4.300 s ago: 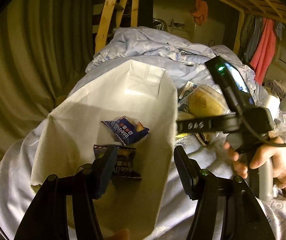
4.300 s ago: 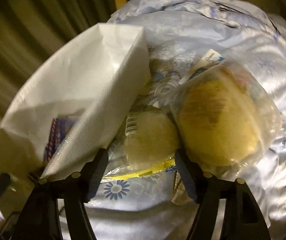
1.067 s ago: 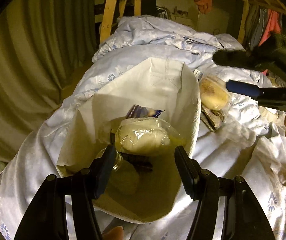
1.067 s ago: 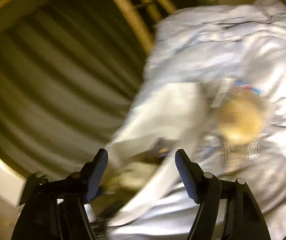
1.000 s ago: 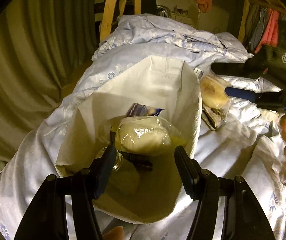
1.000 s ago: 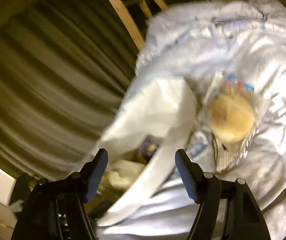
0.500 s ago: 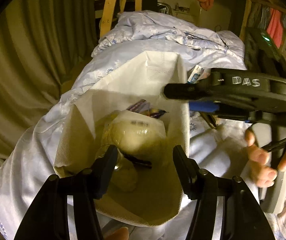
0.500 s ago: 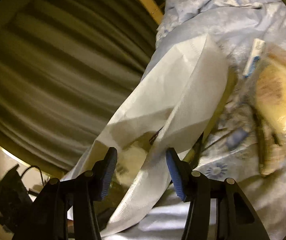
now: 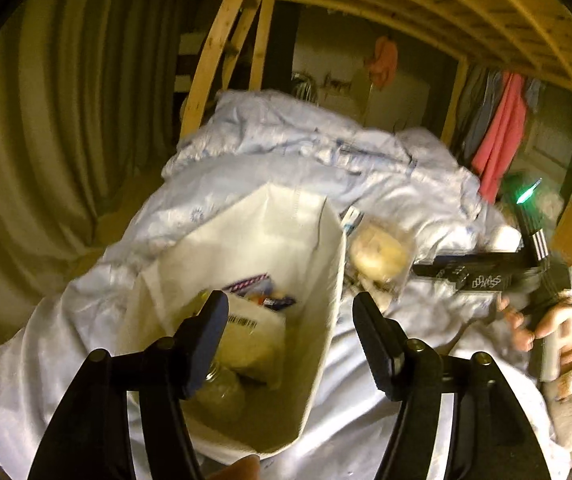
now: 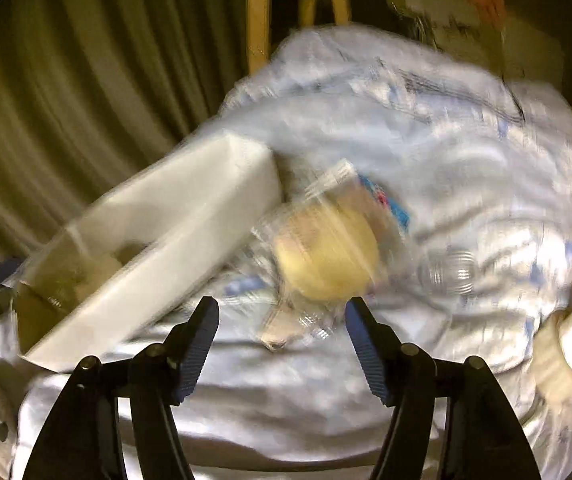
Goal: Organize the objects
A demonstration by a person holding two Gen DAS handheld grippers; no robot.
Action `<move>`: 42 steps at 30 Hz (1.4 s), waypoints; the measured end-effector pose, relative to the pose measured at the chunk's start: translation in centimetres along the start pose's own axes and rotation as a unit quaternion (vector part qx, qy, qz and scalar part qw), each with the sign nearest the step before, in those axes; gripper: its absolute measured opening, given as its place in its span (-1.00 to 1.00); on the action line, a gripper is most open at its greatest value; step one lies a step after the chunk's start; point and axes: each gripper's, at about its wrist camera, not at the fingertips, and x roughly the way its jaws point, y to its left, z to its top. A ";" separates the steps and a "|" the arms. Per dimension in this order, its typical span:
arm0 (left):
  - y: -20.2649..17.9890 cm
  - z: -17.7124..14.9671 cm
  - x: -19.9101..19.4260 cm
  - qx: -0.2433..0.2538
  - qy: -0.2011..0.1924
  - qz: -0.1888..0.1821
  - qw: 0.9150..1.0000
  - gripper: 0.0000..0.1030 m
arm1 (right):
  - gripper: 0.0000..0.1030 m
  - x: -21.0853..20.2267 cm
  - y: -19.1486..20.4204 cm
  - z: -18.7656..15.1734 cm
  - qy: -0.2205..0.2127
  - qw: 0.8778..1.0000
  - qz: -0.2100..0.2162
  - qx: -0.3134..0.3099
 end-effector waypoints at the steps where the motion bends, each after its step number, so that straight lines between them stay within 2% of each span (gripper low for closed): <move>1: 0.0 0.0 0.1 -0.002 -0.003 -0.001 1.000 0.24 | 0.24 1.6 -0.7 -0.3 0.014 1.000 -0.016 0.011; 3: 0.1 0.1 0.4 -0.004 -0.005 0.002 1.000 0.24 | 0.24 2.2 -1.5 -1.6 0.025 0.999 -0.041 0.017; 5: 0.2 0.1 0.9 -0.007 0.001 0.007 1.000 0.24 | 0.24 5.7 -2.8 -2.4 0.040 0.998 -0.049 0.018; 6: 0.2 0.0 1.1 -0.007 0.003 0.009 1.000 0.24 | 0.25 7.0 -3.2 -3.1 0.064 0.997 -0.047 0.021; 7: 0.1 0.0 1.2 -0.006 0.006 0.012 1.000 0.24 | 0.36 9.0 -3.6 -3.7 0.106 0.993 -0.044 0.027; 8: 0.0 0.0 1.4 -0.004 0.009 0.015 1.000 0.24 | 0.39 10.0 -3.7 -3.9 0.121 0.991 -0.042 0.025; 9: -0.1 -0.1 1.6 -0.002 0.010 0.016 1.000 0.24 | 0.40 9.8 -3.5 -3.8 0.118 0.992 -0.047 0.018; 15: -0.6 -0.4 1.9 0.013 0.018 0.025 0.999 0.24 | 0.99 10.2 -3.5 -4.0 0.141 0.985 -0.098 0.019; 21: -0.3 -0.4 1.9 0.009 0.020 0.029 0.999 0.24 | 1.00 10.2 -5.2 -4.4 0.149 0.985 -0.055 0.066; 42: -0.3 -0.4 2.0 0.006 0.022 0.029 0.999 0.24 | 1.00 9.7 -5.1 -4.7 0.154 0.984 -0.057 0.062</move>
